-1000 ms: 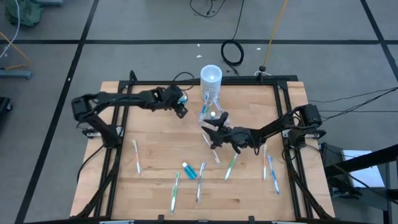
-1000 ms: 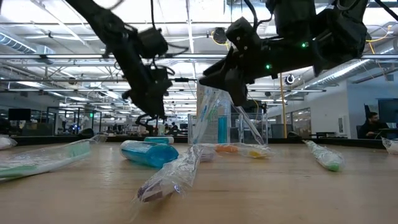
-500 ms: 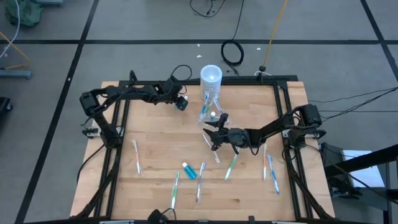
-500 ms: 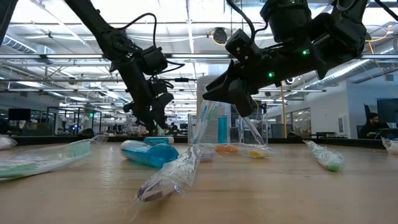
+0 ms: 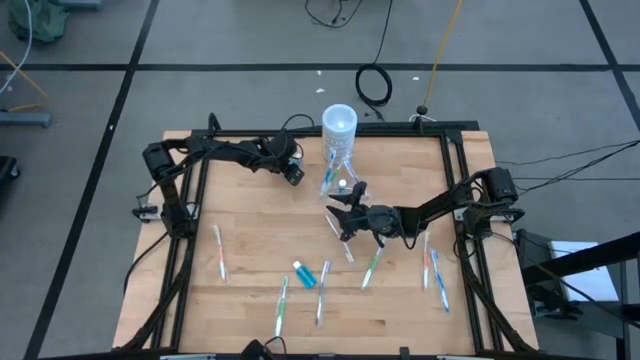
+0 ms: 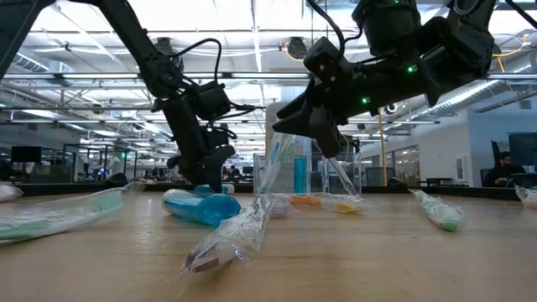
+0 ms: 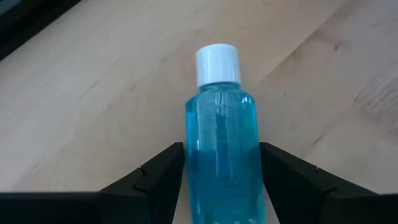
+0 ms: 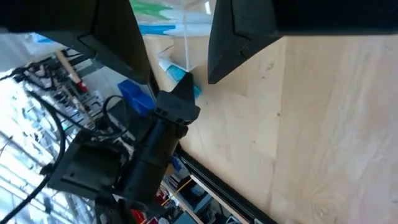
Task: Pick & Place toothbrushing station
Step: Put the top mouthwash into the transparent organizer
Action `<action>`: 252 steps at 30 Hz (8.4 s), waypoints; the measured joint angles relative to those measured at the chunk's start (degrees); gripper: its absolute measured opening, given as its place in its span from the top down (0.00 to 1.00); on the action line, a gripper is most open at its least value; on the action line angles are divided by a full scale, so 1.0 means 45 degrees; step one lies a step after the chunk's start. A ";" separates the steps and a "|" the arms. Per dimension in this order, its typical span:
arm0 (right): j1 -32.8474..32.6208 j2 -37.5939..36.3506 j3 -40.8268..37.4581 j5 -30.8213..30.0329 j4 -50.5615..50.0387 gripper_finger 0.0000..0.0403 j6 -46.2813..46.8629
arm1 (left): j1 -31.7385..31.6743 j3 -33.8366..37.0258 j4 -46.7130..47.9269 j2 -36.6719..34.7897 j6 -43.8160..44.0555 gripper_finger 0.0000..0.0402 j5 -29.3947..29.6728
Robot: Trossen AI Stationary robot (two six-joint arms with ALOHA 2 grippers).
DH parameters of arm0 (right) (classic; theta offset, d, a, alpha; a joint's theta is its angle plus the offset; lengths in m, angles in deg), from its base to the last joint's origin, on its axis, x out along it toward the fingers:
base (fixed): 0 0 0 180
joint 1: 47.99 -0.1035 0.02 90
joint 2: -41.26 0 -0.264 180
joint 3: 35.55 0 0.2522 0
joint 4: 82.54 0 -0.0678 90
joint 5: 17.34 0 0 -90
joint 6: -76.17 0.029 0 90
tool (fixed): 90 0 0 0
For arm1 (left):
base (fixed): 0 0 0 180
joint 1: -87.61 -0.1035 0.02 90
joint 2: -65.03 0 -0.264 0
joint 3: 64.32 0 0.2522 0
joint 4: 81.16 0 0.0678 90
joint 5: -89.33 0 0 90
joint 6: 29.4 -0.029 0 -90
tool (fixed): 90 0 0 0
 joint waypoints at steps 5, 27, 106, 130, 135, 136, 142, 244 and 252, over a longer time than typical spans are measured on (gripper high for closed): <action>0.0068 0.0000 0.0000 0.0001 0.0022 0.61 -0.0892 | 0.0106 0.0005 0.0232 0.0000 0.0128 0.55 -0.0010; 0.0557 0.0000 0.0000 -0.0043 0.1159 0.61 0.2153 | 0.0916 0.0058 0.1222 -0.4434 -0.0484 0.60 -0.0394; 0.0335 -0.4541 -0.0015 0.5674 -0.3663 0.61 0.5825 | 0.6802 0.0029 -0.2205 -0.4634 -0.6528 0.56 -0.1812; 0.0347 -0.4556 0.0005 0.5596 -0.3642 0.76 0.5621 | 0.6873 0.0039 -0.2647 -0.4629 -0.6559 0.56 -0.1467; 0.0345 -0.4556 0.0005 0.5625 -0.3737 0.74 0.5633 | 0.6871 0.0049 -0.2767 -0.4614 -0.6390 0.52 -0.1467; 0.0345 -0.4556 0.0010 0.5621 -0.3806 0.74 0.5662 | 0.6885 0.0049 -0.2919 -0.4614 -0.6381 0.50 -0.1467; 0.0419 -0.4512 -0.0005 0.5724 -0.4621 0.76 0.5709 | 0.7026 0.0019 -0.3228 -0.4639 -0.6420 0.37 -0.0454; 0.4653 -0.3415 0.2684 0.7962 -1.4530 0.69 0.4591 | 0.5025 0.0034 -0.0025 -0.7781 -0.3946 0.36 0.1141; 0.4612 -0.3464 0.2516 0.7519 -1.3532 0.59 0.4810 | 0.5025 0.0034 0.0168 -0.7781 -0.3514 0.36 0.1120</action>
